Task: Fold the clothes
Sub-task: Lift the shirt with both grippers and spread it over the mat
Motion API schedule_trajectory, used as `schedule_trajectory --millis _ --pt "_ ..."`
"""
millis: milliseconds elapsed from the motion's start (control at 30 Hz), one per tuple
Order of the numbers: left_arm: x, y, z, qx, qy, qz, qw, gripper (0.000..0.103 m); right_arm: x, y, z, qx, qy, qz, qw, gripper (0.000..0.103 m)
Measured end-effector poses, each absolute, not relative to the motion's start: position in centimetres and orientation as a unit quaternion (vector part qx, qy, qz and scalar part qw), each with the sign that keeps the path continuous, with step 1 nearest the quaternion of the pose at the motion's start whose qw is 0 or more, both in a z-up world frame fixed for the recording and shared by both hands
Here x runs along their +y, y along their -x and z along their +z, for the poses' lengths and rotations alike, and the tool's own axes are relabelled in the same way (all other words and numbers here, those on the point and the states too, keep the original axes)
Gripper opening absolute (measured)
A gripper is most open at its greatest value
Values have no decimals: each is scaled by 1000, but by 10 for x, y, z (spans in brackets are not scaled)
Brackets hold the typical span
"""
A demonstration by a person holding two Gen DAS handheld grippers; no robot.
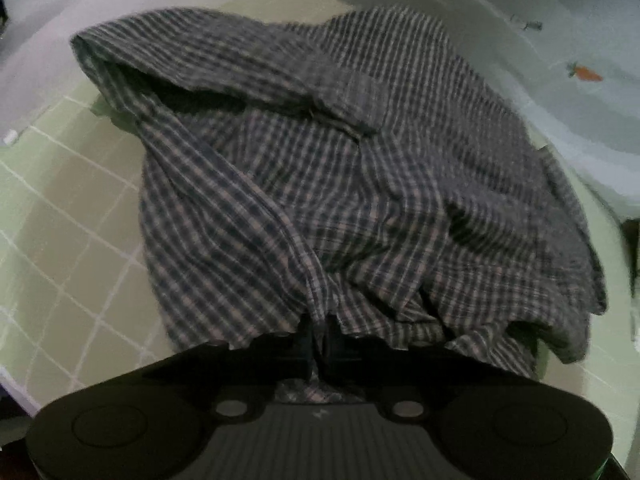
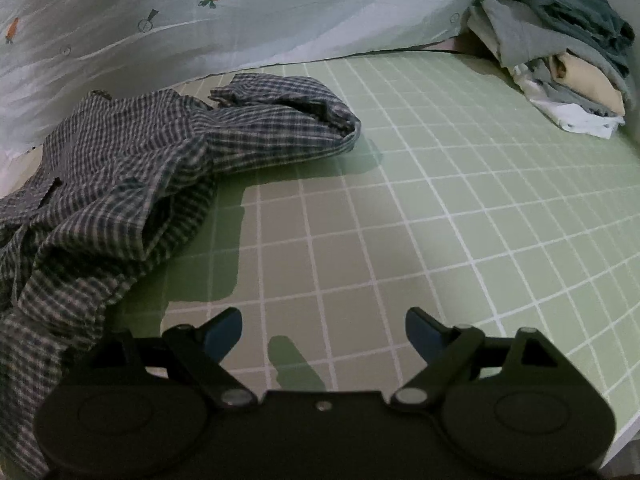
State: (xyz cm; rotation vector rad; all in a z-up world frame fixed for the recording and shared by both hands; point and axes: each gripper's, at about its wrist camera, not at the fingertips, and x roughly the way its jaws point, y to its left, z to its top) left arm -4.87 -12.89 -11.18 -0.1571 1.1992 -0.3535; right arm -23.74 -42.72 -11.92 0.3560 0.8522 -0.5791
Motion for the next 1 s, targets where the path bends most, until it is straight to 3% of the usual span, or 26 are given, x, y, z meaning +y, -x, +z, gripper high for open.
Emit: schedule_trajectory --millis 167,333,567,600,667,733,767,1000 --pt "-70 50 -87 526 96 -123 836 2 -418 228 -116 391 -190 -260 862 89" --pt "-3 34 -97 522 121 -17 844 3 -410 217 -98 339 -230 -241 880 89" --pt "12 31 -117 542 157 -21 825 4 -405 180 -91 314 -268 -172 894 89" --pt "12 31 -119 544 157 -23 824 4 -405 173 -93 319 -269 -162 894 86" --pt "13 29 -122 548 158 -26 821 4 -408 160 -99 331 -280 -141 890 64" --pt "14 27 -126 551 161 -29 818 4 -414 152 -105 342 -296 -124 883 15" --pt "15 25 -127 553 162 -30 817 3 -417 151 -106 345 -296 -123 882 7" --pt "-6 11 -120 538 141 -67 828 1 -454 186 -63 292 -256 -195 901 5"
